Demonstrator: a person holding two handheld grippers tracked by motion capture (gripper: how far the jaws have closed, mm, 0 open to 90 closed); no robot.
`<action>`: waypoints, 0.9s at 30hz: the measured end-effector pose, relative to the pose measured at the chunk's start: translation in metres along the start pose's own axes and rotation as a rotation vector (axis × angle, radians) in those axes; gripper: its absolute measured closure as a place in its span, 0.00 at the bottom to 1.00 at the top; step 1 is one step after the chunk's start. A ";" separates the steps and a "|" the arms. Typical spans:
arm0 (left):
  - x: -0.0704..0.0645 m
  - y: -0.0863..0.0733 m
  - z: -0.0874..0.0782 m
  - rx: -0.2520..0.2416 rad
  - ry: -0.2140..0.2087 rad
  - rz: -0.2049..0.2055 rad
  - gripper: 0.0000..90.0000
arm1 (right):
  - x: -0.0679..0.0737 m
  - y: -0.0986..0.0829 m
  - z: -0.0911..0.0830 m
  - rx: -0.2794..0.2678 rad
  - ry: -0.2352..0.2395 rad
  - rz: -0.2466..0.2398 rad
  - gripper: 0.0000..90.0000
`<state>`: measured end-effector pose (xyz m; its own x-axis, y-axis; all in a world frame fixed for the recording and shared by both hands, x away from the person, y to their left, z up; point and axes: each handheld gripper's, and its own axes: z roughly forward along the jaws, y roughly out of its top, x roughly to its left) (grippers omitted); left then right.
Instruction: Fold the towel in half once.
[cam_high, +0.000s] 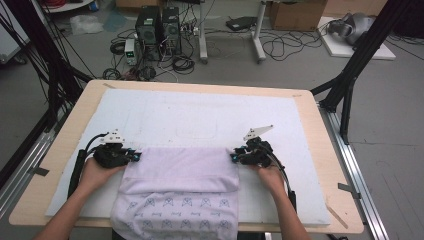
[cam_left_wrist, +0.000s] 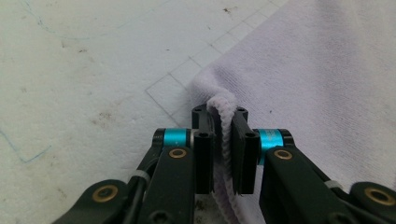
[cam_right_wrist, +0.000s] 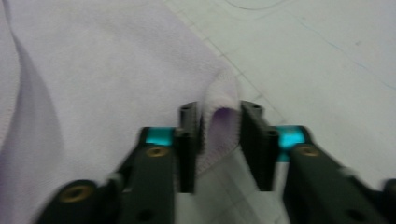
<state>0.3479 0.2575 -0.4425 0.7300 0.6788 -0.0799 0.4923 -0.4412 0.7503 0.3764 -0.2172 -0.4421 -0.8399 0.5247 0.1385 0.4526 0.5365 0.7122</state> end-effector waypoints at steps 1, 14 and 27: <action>0.001 0.000 0.000 -0.004 0.002 -0.006 0.92 | 0.001 0.001 0.000 0.001 0.002 -0.009 0.95; 0.024 0.077 0.029 -0.081 0.090 -0.008 0.94 | -0.046 0.036 -0.031 0.026 -0.176 0.029 0.97; 0.059 0.169 0.019 -0.113 0.240 -0.010 0.80 | -0.096 0.104 -0.068 -0.075 -0.257 0.045 0.90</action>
<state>0.4836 0.2116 -0.3330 0.5852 0.8086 0.0607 0.4328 -0.3748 0.8199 0.4842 -0.2565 -0.3346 -0.7114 0.7028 -0.0009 0.4568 0.4634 0.7593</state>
